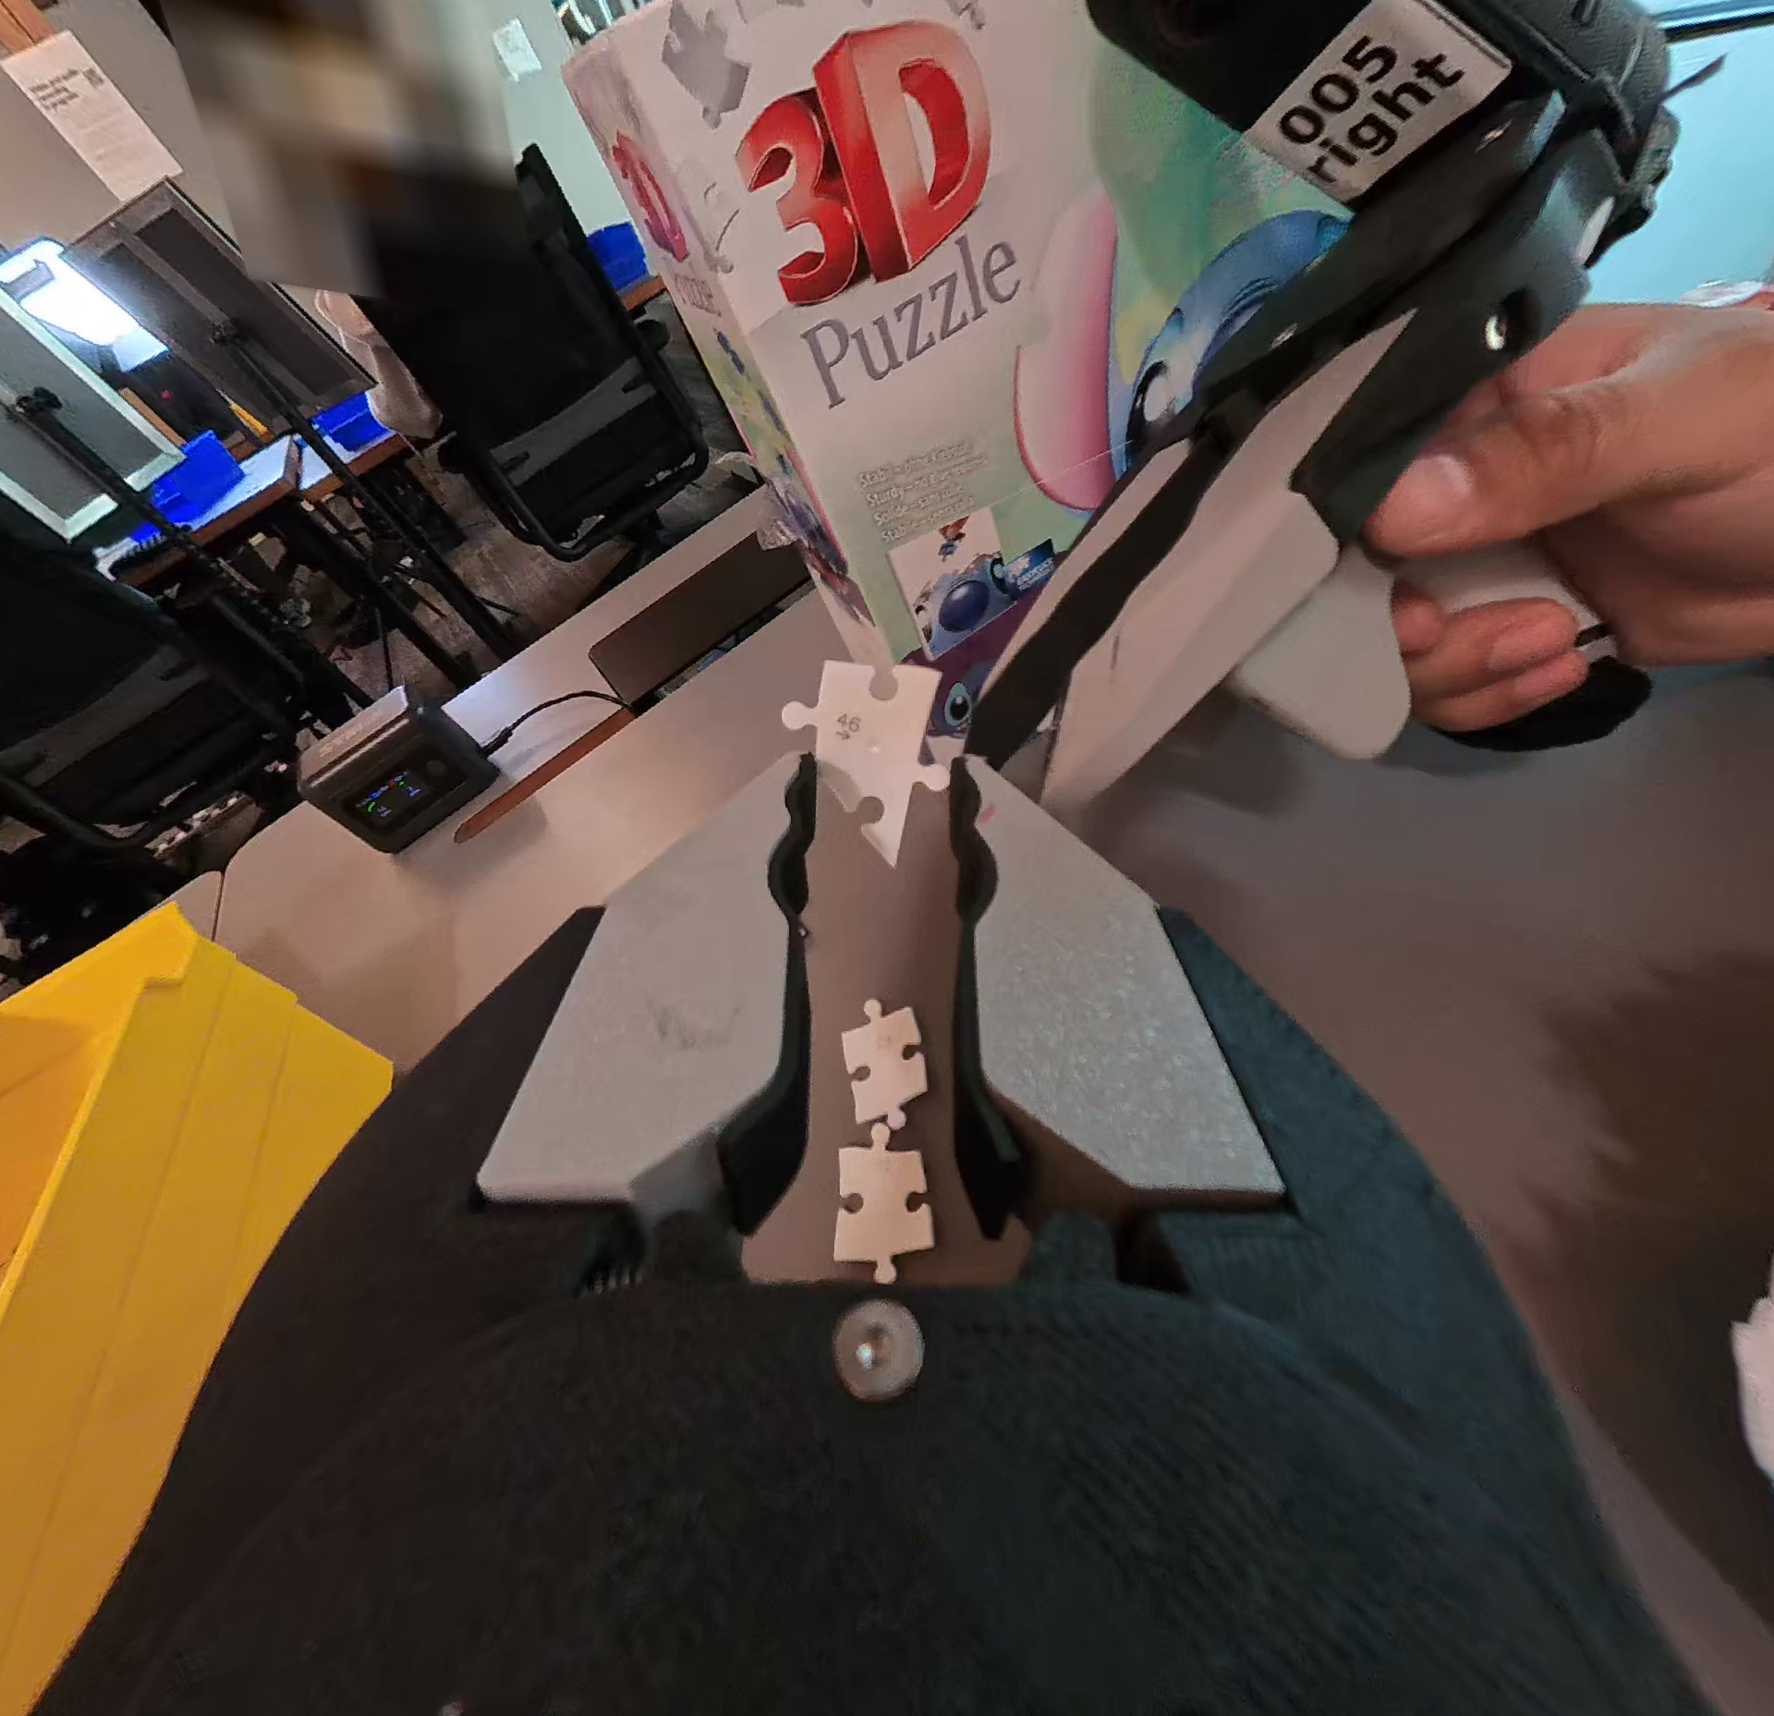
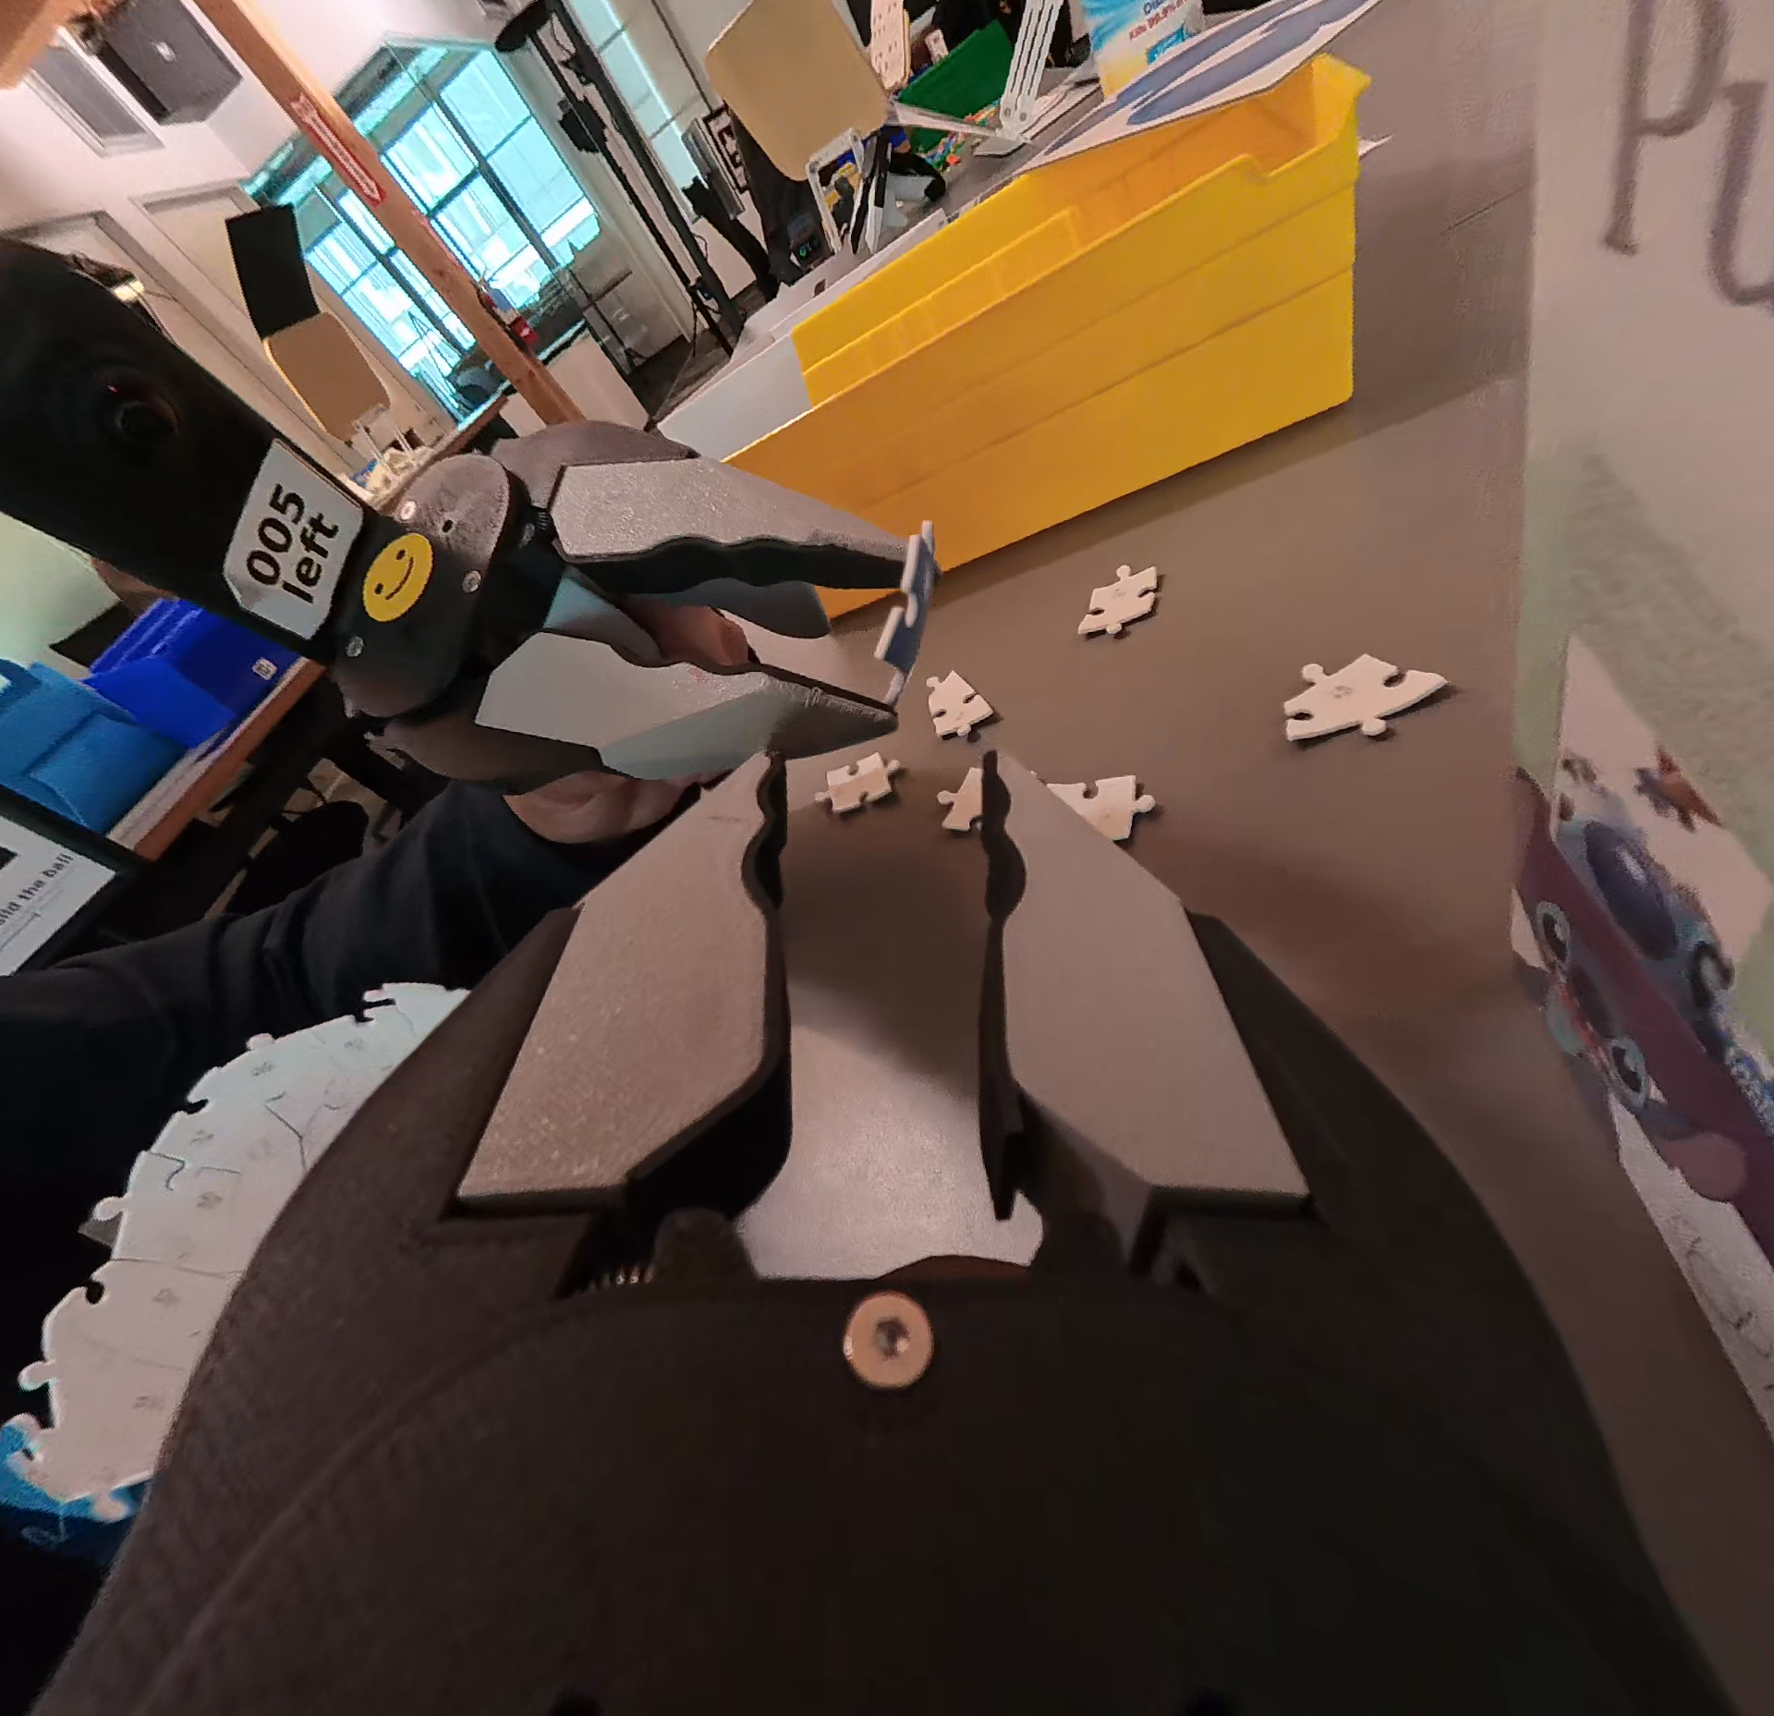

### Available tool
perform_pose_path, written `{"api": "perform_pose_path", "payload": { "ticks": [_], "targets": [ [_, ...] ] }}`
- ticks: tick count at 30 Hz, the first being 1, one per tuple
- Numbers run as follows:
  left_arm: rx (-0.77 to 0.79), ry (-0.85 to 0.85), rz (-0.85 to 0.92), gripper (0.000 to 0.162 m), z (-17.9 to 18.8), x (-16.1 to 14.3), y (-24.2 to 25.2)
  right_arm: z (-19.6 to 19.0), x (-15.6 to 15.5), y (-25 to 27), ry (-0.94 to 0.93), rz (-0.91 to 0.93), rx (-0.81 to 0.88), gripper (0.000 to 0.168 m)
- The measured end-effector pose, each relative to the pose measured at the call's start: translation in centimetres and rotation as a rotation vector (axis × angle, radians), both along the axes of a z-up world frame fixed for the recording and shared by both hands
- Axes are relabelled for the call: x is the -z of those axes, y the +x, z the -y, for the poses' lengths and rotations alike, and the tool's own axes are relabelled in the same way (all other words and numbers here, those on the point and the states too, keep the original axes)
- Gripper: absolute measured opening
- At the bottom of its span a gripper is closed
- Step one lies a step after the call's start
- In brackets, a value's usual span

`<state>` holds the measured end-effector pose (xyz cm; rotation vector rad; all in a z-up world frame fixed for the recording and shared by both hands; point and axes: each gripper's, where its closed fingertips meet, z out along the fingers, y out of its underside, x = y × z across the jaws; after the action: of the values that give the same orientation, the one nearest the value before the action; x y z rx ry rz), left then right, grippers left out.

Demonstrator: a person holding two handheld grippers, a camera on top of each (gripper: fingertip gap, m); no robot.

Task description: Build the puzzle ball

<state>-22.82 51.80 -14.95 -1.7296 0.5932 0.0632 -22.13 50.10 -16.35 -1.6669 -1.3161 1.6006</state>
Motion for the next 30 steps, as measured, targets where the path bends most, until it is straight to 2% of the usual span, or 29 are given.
{"api": "perform_pose_path", "payload": {
  "ticks": [8, 13, 22, 30],
  "targets": [
    [0.000, 0.004, 0.000, 0.025, 0.0, 0.1, 0.0, 0.7, -1.1, 0.3, 0.006, -0.043, -0.027, 0.037],
    [-0.008, -0.001, -0.070, 0.025, -0.1, 0.8, 0.1, 0.7, -1.3, 0.3, 0.010, -0.052, -0.029, 0.035],
    [0.045, 0.041, -0.106, 0.025, 0.3, 0.5, 1.1, 0.5, -1.9, 0.5, -0.024, -0.085, -0.023, 0.031],
    [-0.034, 0.031, -0.104, 0.025, -0.2, 0.6, -0.3, 0.5, -2.1, 0.6, -0.020, -0.091, -0.026, 0.030]
  ]
}}
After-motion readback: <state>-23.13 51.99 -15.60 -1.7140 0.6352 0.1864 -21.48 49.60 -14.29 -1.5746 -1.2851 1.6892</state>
